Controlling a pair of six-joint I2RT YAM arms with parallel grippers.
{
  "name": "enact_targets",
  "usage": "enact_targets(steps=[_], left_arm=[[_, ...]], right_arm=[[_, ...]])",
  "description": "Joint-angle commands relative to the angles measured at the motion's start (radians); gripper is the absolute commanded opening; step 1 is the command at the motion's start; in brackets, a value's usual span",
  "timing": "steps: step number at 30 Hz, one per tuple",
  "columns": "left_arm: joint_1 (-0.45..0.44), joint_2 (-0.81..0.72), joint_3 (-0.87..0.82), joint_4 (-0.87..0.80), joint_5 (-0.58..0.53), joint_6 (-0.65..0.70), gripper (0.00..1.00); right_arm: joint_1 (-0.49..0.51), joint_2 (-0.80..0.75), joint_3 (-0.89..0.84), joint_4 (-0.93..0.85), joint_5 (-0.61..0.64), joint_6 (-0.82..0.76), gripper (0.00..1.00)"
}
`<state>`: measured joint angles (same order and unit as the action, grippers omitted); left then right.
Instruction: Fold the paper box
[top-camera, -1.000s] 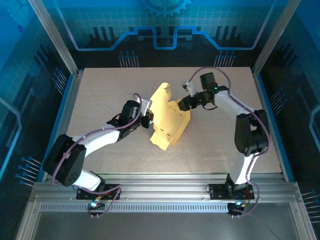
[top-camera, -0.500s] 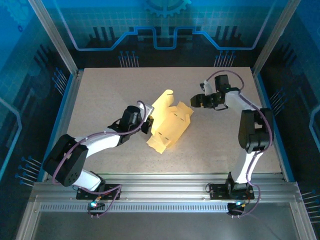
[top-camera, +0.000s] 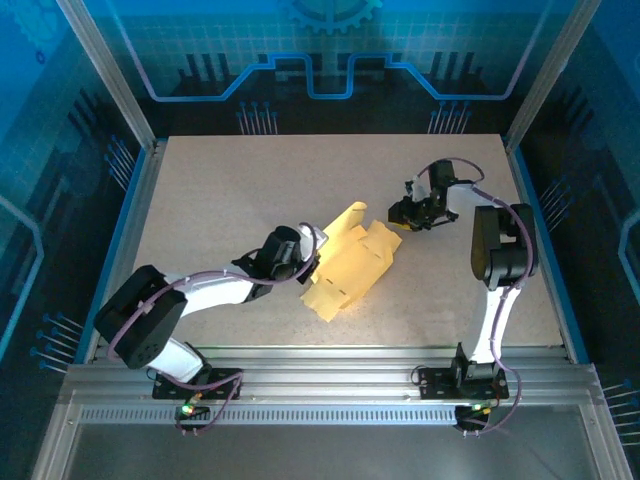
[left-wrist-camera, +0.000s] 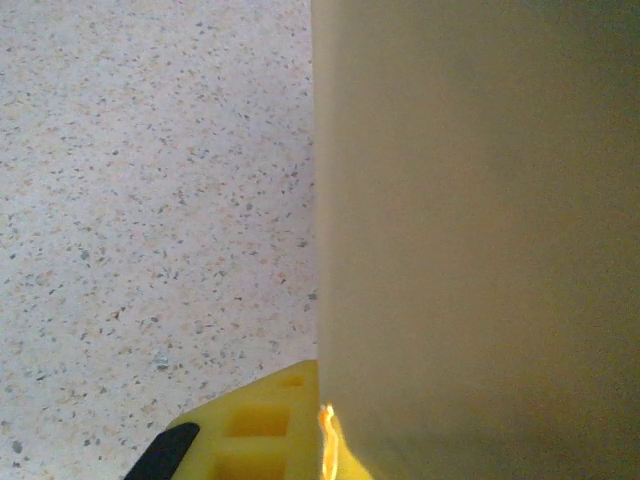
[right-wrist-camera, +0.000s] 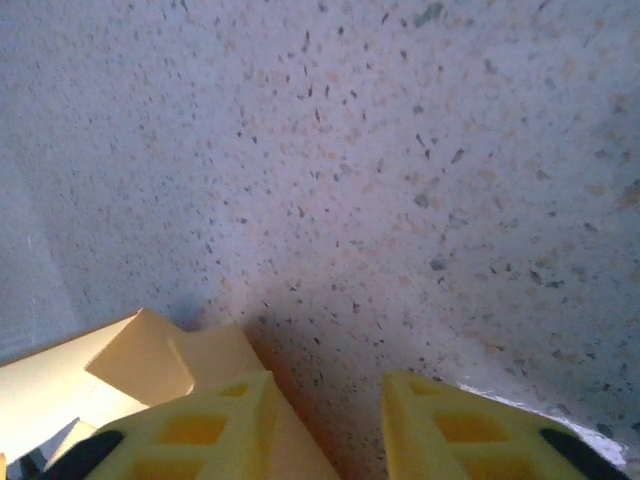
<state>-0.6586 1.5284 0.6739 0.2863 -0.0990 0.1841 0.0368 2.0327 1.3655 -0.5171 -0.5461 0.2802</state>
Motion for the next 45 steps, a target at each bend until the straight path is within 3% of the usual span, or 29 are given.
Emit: enact_targets(steps=[1,8,14,24,37,45], left_arm=[[-0.012,0.023,0.033,-0.029,-0.045,0.04,0.0],[-0.022,0.012,0.038,-0.03,-0.053,0.055,0.0],[-0.026,-0.049,0.034,-0.024,-0.028,0.055,0.0],[-0.03,-0.116,0.003,0.012,0.006,0.025,0.0],[-0.056,-0.086,0.007,-0.012,-0.032,0.066,0.0],[-0.057,-0.074,0.022,-0.037,-0.041,0.044,0.0]], right_arm=[[-0.011,0.016,0.0,-0.066,-0.073,-0.019,0.25],[-0.012,-0.023,-0.09,-0.074,-0.093,-0.046,0.24],[-0.011,-0.064,-0.123,-0.023,-0.176,-0.017,0.36],[-0.003,-0.06,-0.143,-0.015,-0.26,-0.05,0.39],[0.073,-0.071,-0.119,-0.086,-0.224,-0.196,0.37],[0.131,-0.098,-0.135,-0.119,-0.109,-0.275,0.39]])
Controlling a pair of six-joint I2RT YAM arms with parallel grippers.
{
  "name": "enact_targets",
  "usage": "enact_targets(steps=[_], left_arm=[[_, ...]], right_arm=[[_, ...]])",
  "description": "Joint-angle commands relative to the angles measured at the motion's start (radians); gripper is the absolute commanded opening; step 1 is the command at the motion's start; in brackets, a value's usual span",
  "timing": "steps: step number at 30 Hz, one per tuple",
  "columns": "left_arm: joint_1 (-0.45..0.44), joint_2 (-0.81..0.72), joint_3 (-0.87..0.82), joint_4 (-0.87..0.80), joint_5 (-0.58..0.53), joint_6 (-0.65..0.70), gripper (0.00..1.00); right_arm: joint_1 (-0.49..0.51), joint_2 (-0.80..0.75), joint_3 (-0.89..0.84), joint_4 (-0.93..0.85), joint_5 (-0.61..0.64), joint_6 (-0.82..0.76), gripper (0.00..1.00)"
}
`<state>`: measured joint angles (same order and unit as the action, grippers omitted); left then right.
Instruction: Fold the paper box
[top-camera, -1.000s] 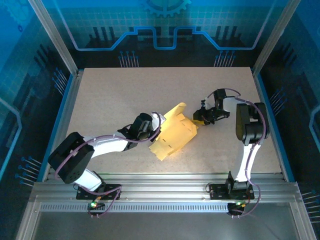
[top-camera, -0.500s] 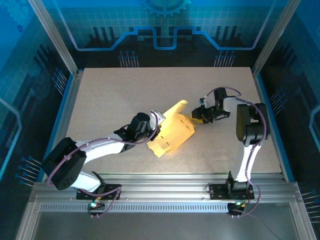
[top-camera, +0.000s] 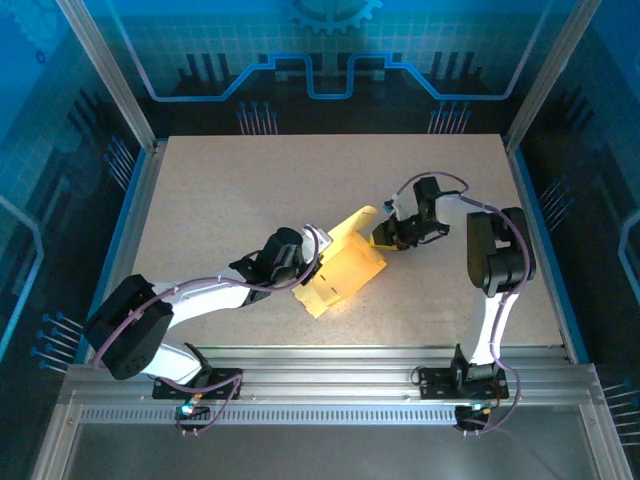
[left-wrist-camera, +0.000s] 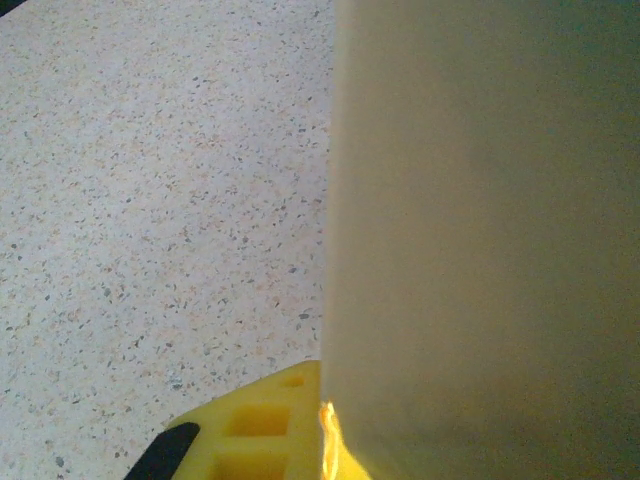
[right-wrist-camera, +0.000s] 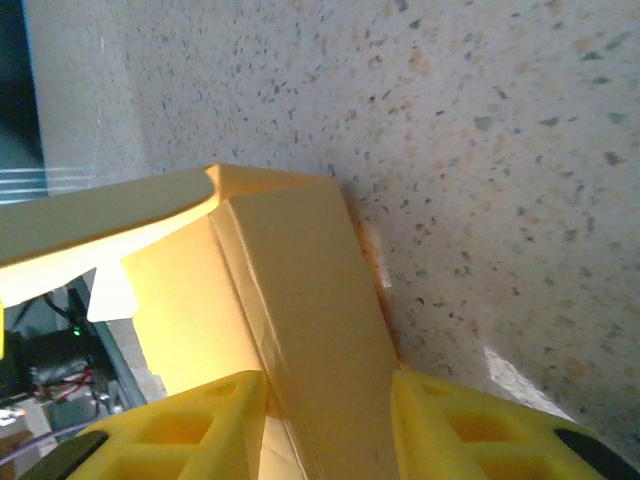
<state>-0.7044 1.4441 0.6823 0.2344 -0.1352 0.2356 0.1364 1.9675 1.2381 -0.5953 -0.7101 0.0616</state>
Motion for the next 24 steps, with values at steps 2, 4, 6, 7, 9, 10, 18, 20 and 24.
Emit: enact_targets(steps=[2,4,6,7,9,10,18,20,24], left_arm=[[-0.011,0.022,0.027,-0.003,-0.003,-0.021,0.0],[-0.011,0.032,0.035,-0.008,0.002,-0.028,0.0],[-0.011,0.036,0.033,-0.003,0.001,-0.032,0.0],[-0.011,0.039,0.033,-0.002,-0.002,-0.032,0.0],[-0.012,0.041,0.033,-0.006,-0.004,-0.028,0.0],[-0.012,0.042,0.034,-0.006,-0.006,-0.028,0.0],[-0.011,0.066,0.043,-0.014,-0.012,-0.033,0.0],[-0.01,0.07,0.049,-0.02,-0.015,-0.038,0.0],[-0.01,0.083,0.064,-0.035,-0.011,-0.047,0.0]], right_arm=[[0.046,-0.049,-0.026,-0.027,0.073,-0.071,0.41],[0.056,-0.065,-0.047,0.006,0.058,-0.067,0.43],[0.056,-0.077,-0.062,0.033,0.016,-0.056,0.45],[0.057,-0.082,-0.069,0.043,0.007,-0.052,0.45],[0.058,-0.091,-0.078,0.047,0.017,-0.056,0.45],[0.061,-0.093,-0.082,0.046,0.026,-0.061,0.46],[0.09,-0.109,-0.091,0.024,0.127,-0.091,0.46],[0.103,-0.11,-0.089,0.011,0.175,-0.101,0.42],[0.108,-0.121,-0.091,0.004,0.259,-0.098,0.38]])
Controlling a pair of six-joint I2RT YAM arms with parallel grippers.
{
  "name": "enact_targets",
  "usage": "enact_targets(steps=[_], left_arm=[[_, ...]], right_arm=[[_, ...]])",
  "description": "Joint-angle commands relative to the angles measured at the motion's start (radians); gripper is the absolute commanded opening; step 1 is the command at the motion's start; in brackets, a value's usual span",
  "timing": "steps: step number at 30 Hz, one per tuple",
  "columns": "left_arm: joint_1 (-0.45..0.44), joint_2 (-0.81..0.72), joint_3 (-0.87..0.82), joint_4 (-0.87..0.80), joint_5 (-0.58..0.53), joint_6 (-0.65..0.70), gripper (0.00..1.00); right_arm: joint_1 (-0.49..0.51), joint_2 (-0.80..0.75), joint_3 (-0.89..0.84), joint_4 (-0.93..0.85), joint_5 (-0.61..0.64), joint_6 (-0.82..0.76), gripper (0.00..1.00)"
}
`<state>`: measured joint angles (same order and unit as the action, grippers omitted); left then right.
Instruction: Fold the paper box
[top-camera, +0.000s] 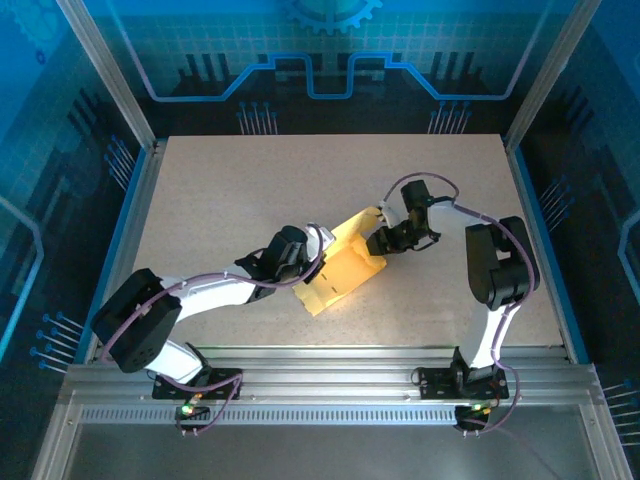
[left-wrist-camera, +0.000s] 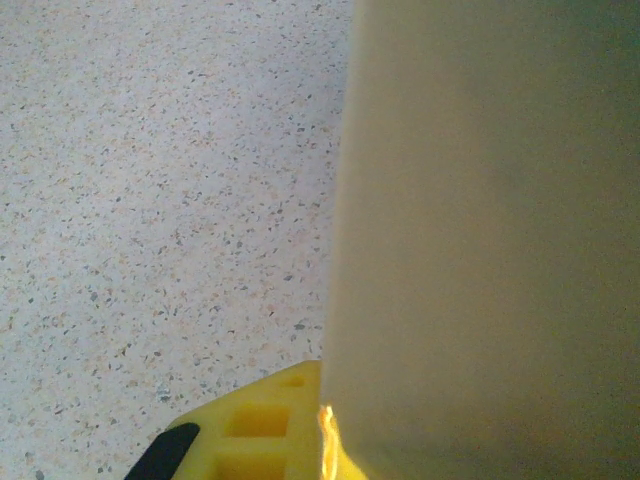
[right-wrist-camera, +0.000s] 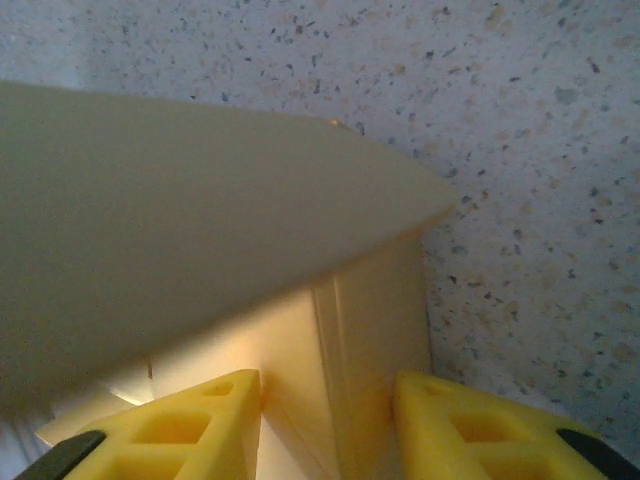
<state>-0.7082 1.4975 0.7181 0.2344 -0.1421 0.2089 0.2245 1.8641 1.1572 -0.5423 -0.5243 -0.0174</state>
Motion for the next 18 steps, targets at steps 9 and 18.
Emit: enact_targets(steps=[9,18], left_arm=[[-0.004,0.051,0.051,-0.056,0.001,-0.03,0.0],[0.002,0.07,0.08,-0.081,0.03,-0.057,0.0]], right_arm=[[0.067,-0.048,-0.008,-0.067,0.264,-0.054,0.36],[0.117,-0.044,-0.004,-0.078,0.397,-0.057,0.21]])
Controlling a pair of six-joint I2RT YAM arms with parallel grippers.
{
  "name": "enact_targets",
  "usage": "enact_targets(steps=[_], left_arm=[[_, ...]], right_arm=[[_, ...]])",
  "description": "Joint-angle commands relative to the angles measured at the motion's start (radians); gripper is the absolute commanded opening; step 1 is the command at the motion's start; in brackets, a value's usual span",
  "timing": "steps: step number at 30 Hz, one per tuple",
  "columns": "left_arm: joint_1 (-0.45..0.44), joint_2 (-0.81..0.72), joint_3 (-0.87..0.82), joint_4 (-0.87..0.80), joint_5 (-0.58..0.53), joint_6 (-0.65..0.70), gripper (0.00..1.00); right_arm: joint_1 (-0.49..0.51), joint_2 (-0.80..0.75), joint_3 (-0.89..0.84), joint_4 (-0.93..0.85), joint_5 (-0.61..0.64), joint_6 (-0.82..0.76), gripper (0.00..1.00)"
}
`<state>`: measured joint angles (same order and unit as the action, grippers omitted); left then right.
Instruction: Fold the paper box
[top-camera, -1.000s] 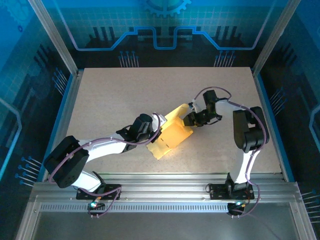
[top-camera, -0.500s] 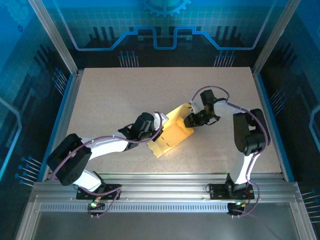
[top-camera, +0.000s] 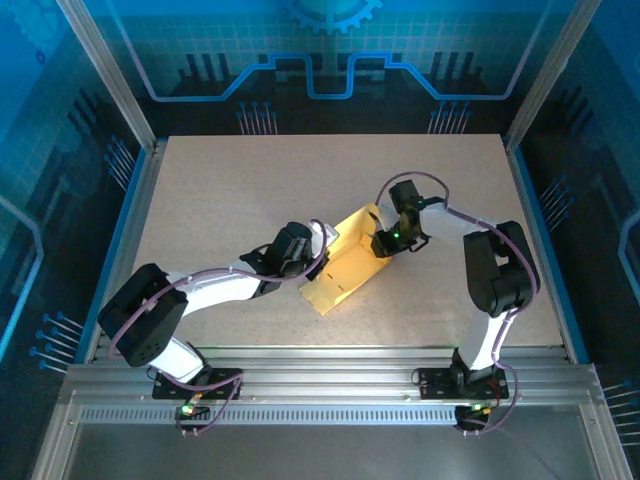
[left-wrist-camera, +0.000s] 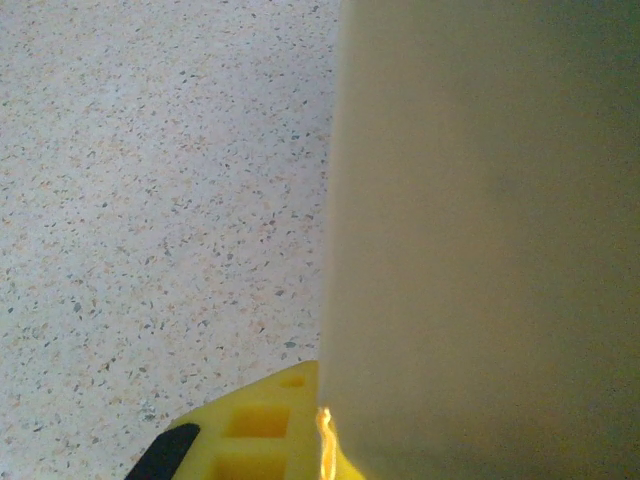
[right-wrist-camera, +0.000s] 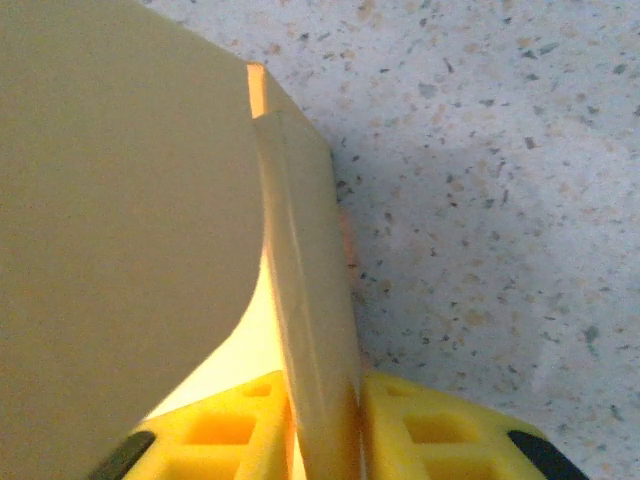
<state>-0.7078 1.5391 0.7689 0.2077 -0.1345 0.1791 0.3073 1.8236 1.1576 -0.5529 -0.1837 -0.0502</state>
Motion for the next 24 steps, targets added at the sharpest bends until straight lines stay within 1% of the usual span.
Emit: enact_targets(steps=[1,5,7,11,12,13,15,20,22,24], left_arm=[[0.003,0.03,0.033,-0.058,0.023,-0.031,0.0],[0.005,0.037,0.048,-0.072,0.035,-0.055,0.0],[0.004,0.041,0.055,-0.077,0.038,-0.07,0.03],[0.011,0.043,0.058,-0.07,0.048,-0.107,0.12],[0.014,0.04,0.058,-0.066,0.051,-0.118,0.19],[0.016,0.036,0.057,-0.062,0.052,-0.13,0.28],[0.027,0.023,0.052,-0.049,0.063,-0.158,0.4],[0.101,-0.019,0.035,-0.023,0.135,-0.298,0.64],[0.14,-0.032,0.024,-0.006,0.174,-0.37,0.68],[0.181,-0.044,0.01,0.016,0.21,-0.425,0.78]], right_arm=[[0.037,0.0,-0.001,-0.068,0.064,-0.021,0.19],[0.043,0.0,0.007,-0.073,0.08,-0.016,0.13],[0.043,-0.004,0.011,-0.073,0.087,-0.01,0.07],[0.042,-0.01,0.008,-0.059,0.096,0.001,0.04],[0.042,-0.009,0.008,-0.058,0.095,0.005,0.04],[0.042,-0.01,0.006,-0.055,0.092,0.008,0.04],[0.039,-0.013,0.001,-0.045,0.081,0.015,0.04],[0.014,-0.023,-0.012,-0.027,0.014,0.031,0.04],[0.005,-0.023,-0.014,-0.029,-0.008,0.031,0.04],[-0.002,-0.024,-0.016,-0.03,-0.02,0.033,0.04]])
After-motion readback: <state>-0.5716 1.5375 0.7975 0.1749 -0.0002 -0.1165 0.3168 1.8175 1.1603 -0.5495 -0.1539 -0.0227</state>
